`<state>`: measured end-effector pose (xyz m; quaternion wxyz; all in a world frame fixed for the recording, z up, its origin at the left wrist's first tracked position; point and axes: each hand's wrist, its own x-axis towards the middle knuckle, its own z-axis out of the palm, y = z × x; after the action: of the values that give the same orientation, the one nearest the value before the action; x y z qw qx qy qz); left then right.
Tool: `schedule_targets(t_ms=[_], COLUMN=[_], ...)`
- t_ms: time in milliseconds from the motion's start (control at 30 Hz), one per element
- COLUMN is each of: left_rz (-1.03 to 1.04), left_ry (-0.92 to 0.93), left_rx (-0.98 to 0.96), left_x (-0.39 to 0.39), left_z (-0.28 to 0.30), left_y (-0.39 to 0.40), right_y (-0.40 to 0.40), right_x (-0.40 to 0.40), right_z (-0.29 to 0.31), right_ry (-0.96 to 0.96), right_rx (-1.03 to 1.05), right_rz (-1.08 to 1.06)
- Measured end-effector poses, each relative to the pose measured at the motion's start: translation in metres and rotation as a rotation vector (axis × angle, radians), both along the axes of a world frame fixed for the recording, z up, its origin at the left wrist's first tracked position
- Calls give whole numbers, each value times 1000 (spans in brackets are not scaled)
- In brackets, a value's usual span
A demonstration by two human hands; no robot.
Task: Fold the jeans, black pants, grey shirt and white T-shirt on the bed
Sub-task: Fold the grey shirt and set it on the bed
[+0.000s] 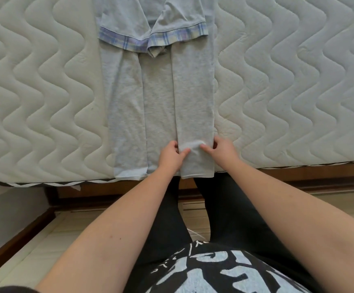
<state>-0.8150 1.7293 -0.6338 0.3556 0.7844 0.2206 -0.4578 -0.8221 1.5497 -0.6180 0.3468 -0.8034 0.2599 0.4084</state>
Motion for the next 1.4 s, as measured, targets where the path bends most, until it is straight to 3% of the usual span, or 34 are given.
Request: schedule_targets(t_ms=[133,267,367,500,600,700,800,900,1000,1067,1133,1233,1400], left_rz=[-97,-112,-211,-119,-159,-134,-18,82,258,376,350,144,113], left_ry=[43,44,137,156,39,-154,-346,-495,-361,-134,21,82,18], left_rx=[35,59,50,78,130,121,133,328,464,351,232,226,134], left_x=[-14,-28,-37,-49,-50,-43,-31,-21,-19,-23,-29,-36,-48], left_z=[-1,3,4,9,20,34,43,42,32,24,18,14,18], left_y=[6,10,13,22,29,51,85,127,163,178,189,201,204], right_y=[3,6,11,12,15,26,49,86,134,162,181,198,195], right_x=[-14,-33,-45,-53,-52,-44,-27,-7,2,0,-6,-15,-31], right_z=[0,1,3,5,16,26,29,22,13,6,0,-6,-3], right_ry=[142,130,194,251,185,-43,-63,-16,122,218,273,295,274], right_rx=[-54,32,50,25,-185,-343,-134,50,158,163,167,155,146], right_rz=[-21,-138,-104,-103,-18,-34,-83,58,222,281,262,242,22])
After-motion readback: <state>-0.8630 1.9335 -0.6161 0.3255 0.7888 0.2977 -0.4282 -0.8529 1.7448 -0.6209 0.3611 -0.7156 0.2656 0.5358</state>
